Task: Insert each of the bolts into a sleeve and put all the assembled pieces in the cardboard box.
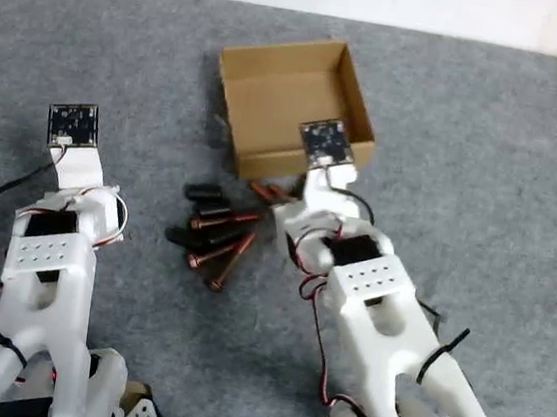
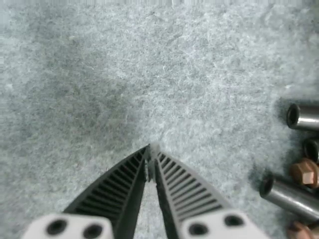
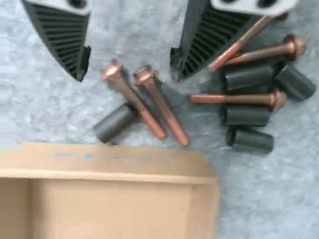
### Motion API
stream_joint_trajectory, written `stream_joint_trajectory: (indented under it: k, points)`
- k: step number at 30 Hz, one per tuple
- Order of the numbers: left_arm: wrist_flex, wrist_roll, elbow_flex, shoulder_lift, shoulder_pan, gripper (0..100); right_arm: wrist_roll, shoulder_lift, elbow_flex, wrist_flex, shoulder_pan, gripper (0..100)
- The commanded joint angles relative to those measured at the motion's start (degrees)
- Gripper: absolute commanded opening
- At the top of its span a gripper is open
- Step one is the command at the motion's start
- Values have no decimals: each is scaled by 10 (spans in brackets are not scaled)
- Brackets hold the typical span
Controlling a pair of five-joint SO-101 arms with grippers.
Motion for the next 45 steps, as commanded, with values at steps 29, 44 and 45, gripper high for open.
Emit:
stream_joint_trajectory:
  k: [29, 44, 45]
  points:
    - [-37, 4, 5, 0, 2, 11, -62, 243, -178, -88, 76, 248]
    - [-37, 4, 5, 0, 2, 11, -184, 316, -175, -164, 49, 248]
    - [-37, 4, 5, 0, 2, 11, -186, 320, -176, -167, 49, 248]
